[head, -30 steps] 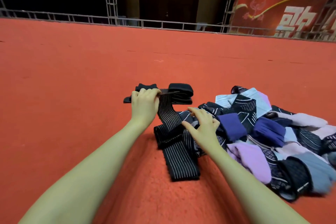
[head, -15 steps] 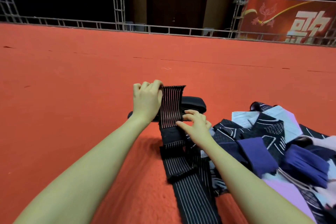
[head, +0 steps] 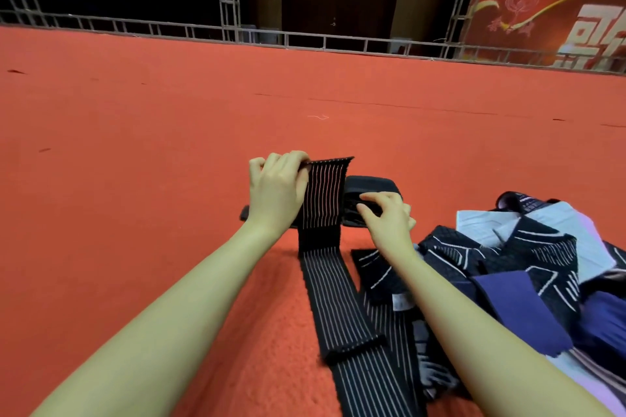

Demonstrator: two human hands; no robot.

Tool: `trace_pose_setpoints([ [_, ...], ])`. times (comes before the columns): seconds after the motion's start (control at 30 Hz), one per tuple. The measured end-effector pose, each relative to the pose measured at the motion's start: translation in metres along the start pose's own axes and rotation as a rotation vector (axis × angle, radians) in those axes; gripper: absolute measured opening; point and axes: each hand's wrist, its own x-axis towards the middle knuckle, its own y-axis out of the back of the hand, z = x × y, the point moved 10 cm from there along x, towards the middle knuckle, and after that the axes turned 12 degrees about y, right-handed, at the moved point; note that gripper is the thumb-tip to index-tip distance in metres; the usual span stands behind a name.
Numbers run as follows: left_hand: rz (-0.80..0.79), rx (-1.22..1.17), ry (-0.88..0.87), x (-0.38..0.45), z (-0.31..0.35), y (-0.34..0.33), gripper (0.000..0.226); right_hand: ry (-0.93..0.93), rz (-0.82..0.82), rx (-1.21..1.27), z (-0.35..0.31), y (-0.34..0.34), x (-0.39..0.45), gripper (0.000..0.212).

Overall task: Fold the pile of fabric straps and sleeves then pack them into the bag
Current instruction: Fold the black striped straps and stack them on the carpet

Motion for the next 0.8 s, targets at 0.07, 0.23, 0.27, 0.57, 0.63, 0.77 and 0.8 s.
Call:
trace_pose_setpoints([
  [0.07, -0.045, -0.062, 0.000, -0.020, 0.002, 0.002, 0.021, 0.033, 0.028, 0.024, -0.001, 0.011, -0.020, 0.019],
  [0.23, -0.162, -0.083, -0.006, -0.077, 0.006, 0.006, 0.022, 0.212, 0.045, 0.084, -0.021, 0.033, -0.079, 0.009],
  [0.27, -0.177, -0.087, -0.002, -0.088, 0.007, 0.010, 0.021, 0.271, 0.032, 0.094, -0.030, 0.036, -0.088, 0.011],
  [0.57, -0.410, -0.099, 0.105, -0.172, 0.018, 0.020, 0.009, 0.591, -0.207, -0.277, -0.043, 0.033, -0.167, 0.027],
  [0.63, -0.448, -0.104, 0.135, -0.182, 0.019, 0.019, 0.008, 0.611, -0.232, -0.357, -0.039, 0.033, -0.179, 0.028],
  [0.77, -0.479, -0.106, 0.173, -0.197, 0.018, 0.023, 0.006, 0.564, -0.225, -0.367, -0.036, 0.037, -0.187, 0.025],
  [0.8, -0.479, -0.114, 0.154, -0.199, 0.020, 0.024, 0.004, 0.557, -0.227, -0.355, -0.035, 0.036, -0.187, 0.025],
])
